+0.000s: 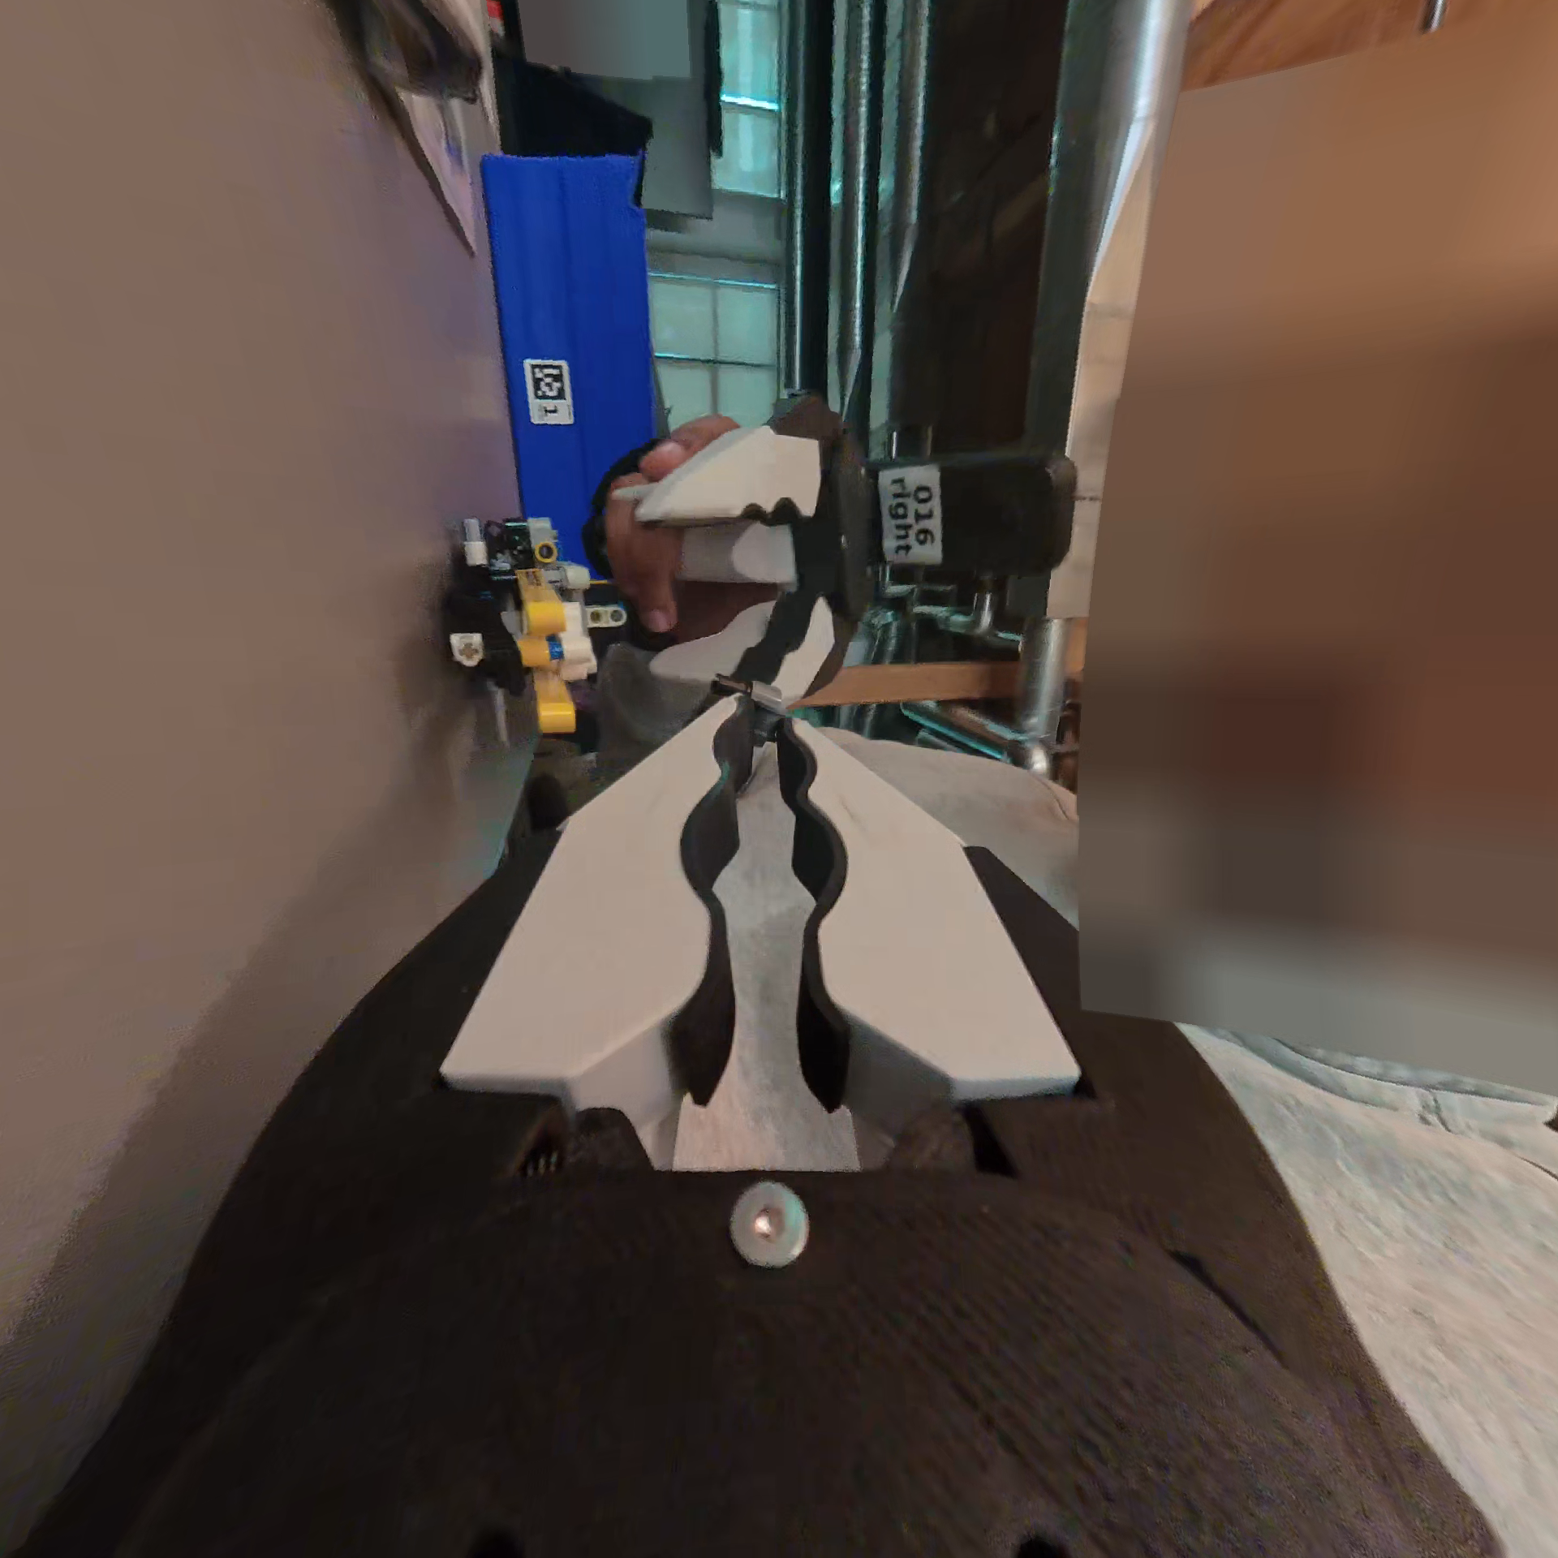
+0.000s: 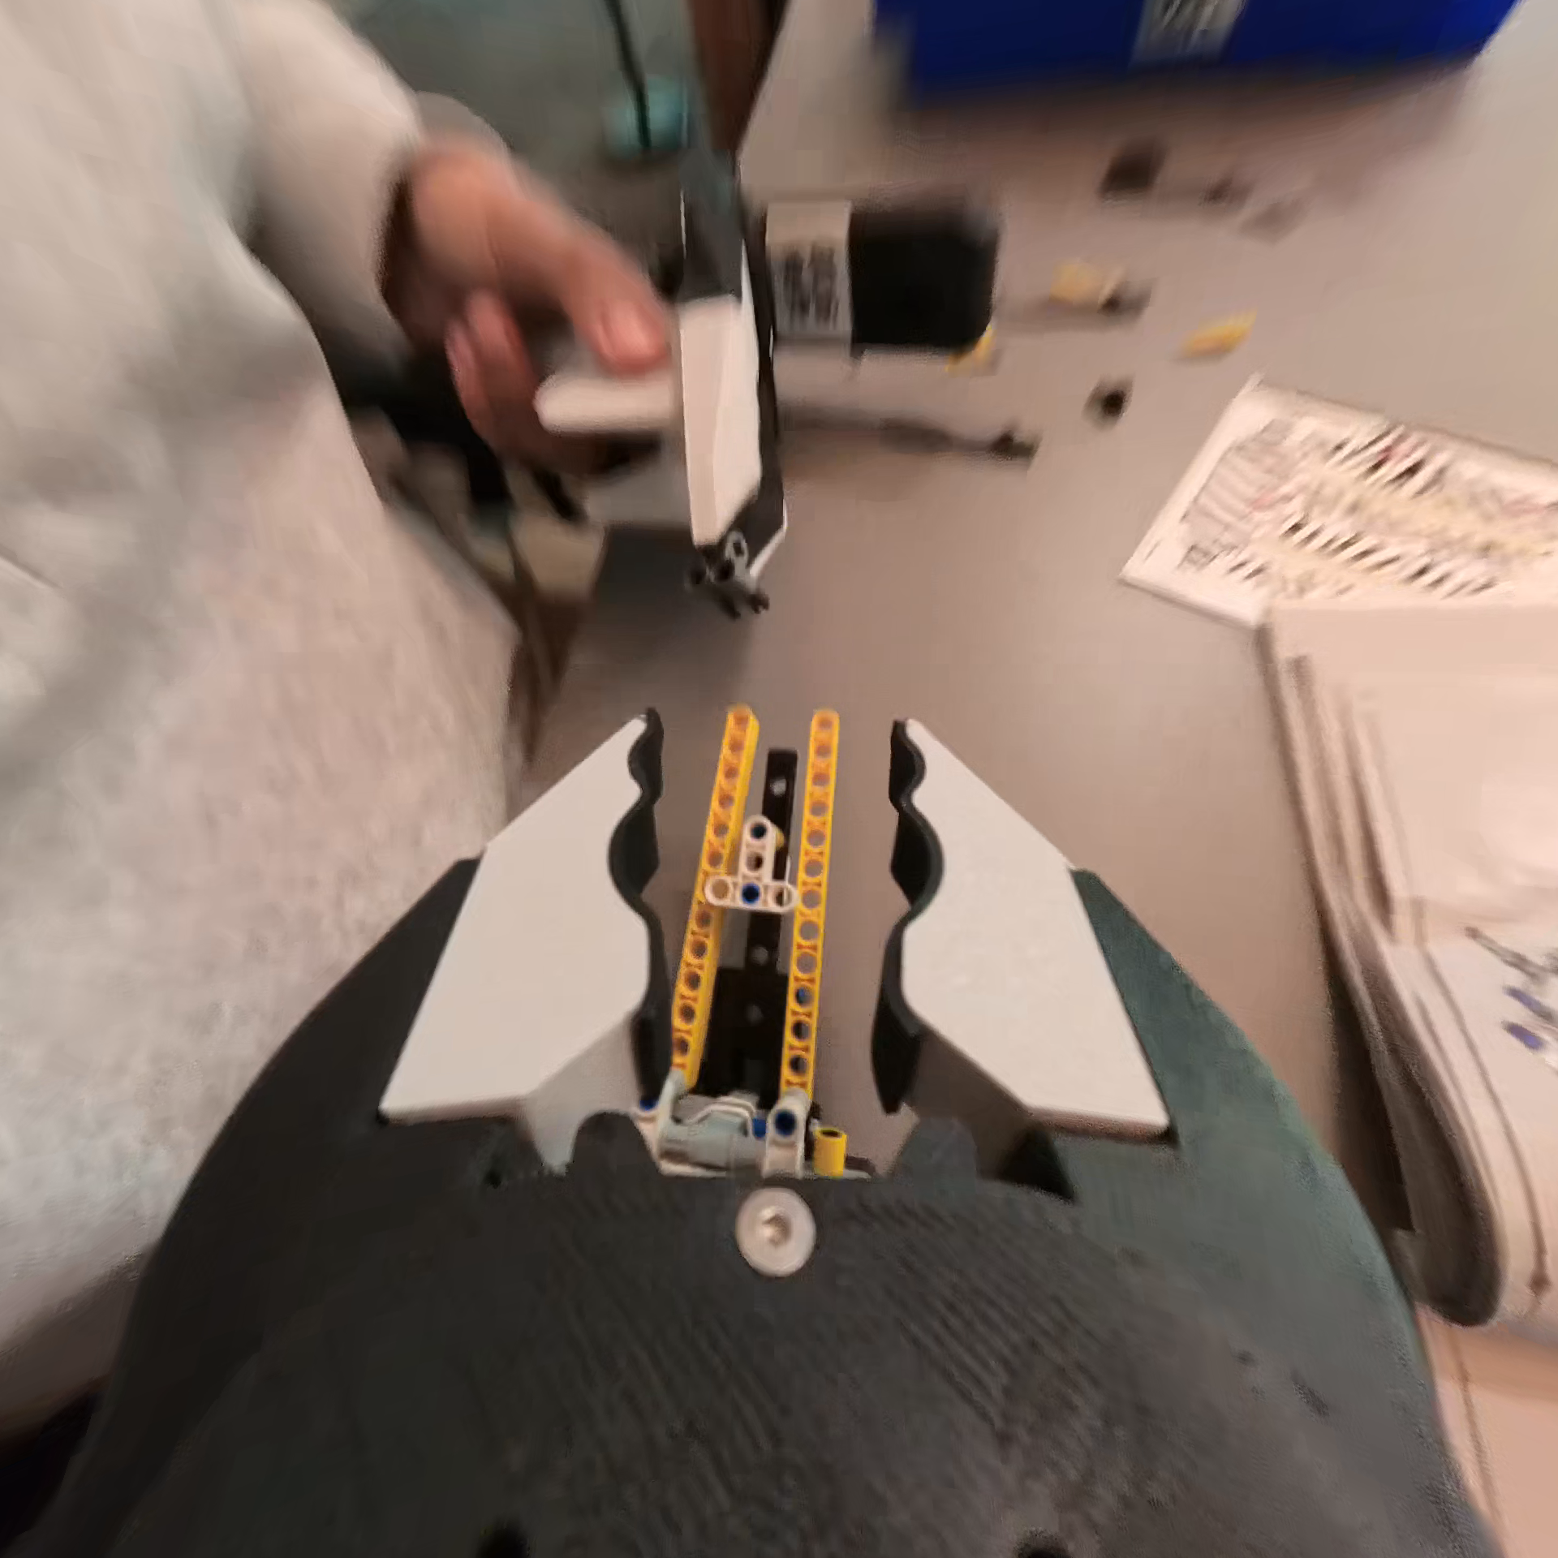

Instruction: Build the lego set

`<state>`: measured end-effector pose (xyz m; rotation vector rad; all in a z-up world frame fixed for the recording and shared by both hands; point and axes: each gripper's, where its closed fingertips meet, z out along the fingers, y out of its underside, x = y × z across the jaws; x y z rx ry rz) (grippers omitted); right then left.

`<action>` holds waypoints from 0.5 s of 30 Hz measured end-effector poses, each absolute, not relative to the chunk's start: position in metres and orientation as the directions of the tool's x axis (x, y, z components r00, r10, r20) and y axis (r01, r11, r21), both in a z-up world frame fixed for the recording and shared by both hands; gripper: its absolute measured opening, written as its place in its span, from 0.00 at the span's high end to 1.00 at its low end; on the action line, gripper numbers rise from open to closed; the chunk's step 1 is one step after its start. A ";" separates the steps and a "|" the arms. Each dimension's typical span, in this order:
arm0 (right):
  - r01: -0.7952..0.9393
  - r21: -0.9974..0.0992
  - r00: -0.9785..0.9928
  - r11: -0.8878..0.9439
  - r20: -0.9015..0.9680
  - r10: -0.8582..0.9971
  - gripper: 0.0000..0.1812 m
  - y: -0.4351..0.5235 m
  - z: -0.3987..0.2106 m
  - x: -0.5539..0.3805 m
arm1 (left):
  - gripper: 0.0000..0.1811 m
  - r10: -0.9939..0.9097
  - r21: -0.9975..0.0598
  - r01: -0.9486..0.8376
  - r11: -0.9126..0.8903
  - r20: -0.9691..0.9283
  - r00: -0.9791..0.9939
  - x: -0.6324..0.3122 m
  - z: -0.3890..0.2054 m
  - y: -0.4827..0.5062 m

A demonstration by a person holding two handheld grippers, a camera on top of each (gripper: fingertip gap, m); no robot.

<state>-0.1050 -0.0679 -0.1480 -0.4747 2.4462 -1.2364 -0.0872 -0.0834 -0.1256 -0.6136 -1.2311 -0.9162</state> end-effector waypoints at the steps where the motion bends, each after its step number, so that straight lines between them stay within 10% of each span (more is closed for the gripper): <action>1: -0.171 -0.785 -0.877 0.595 -0.153 -0.455 0.69 -0.069 -0.157 -0.102 | 0.98 -0.250 0.087 0.851 0.518 0.967 0.053 -0.087 -0.130 -0.081; 15: -0.374 -0.591 -0.882 0.715 -0.011 -0.470 0.88 -0.069 -0.192 -0.095 | 0.98 -0.223 0.045 0.883 0.467 0.972 0.069 -0.079 -0.141 -0.074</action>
